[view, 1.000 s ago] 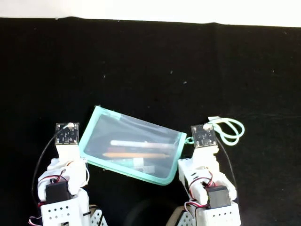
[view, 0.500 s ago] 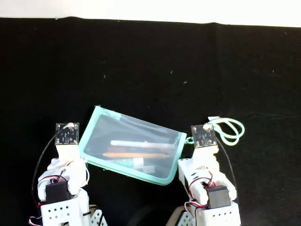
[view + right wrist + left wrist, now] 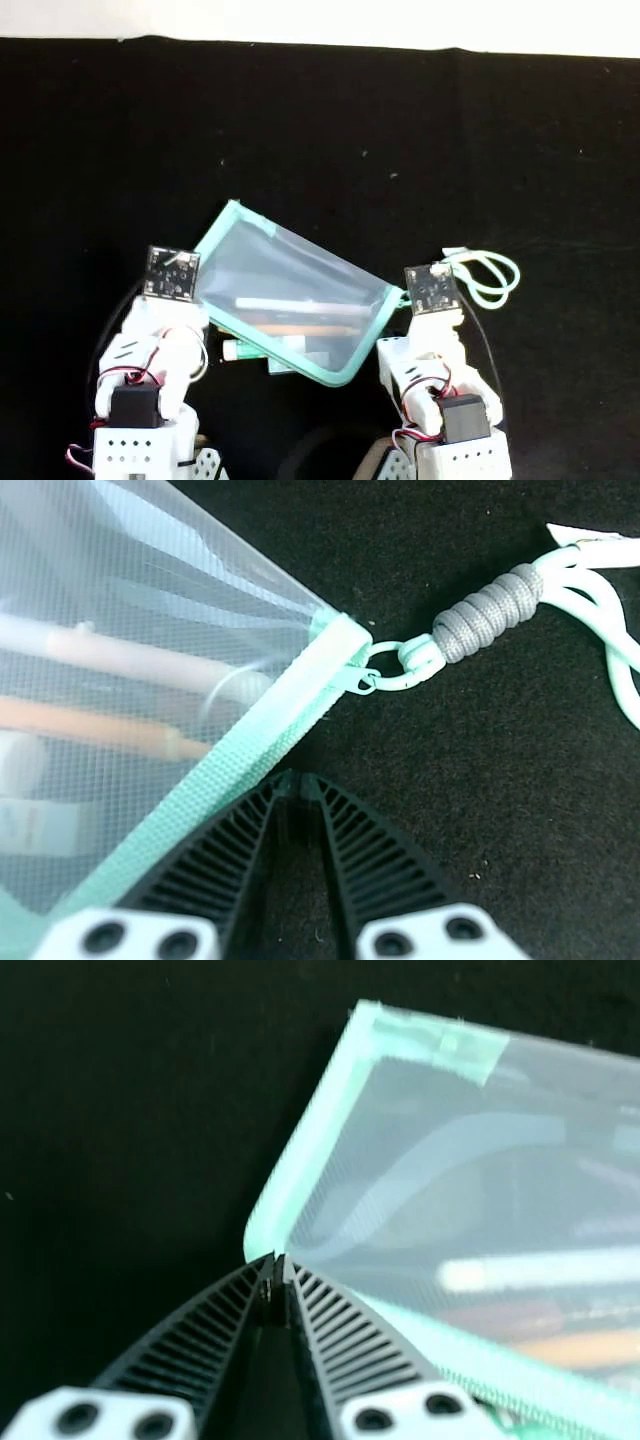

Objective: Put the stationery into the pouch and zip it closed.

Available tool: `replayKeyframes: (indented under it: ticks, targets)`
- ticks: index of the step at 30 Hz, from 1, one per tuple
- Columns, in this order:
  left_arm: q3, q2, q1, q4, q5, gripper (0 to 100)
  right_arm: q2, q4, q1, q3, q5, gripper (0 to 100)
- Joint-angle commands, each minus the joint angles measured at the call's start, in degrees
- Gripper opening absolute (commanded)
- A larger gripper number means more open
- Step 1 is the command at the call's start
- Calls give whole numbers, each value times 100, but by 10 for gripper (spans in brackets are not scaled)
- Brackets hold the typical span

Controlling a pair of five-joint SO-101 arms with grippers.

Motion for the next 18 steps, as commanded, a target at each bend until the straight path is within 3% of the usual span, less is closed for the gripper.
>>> replayKeyframes:
  ticks: [1,8,13,18]
  targets:
    - [84,-31,110,-211,26,7,-40,22,-22,813,44,6]
    - [84,-31,92,-185,35,7,-40,13,-22,813,44,6]
    - [-171,-31,75,334,35,7,-40,13,-22,813,44,6]
    - [-769,-31,-470,387,26,7,-40,-31,-31,813,18,6]
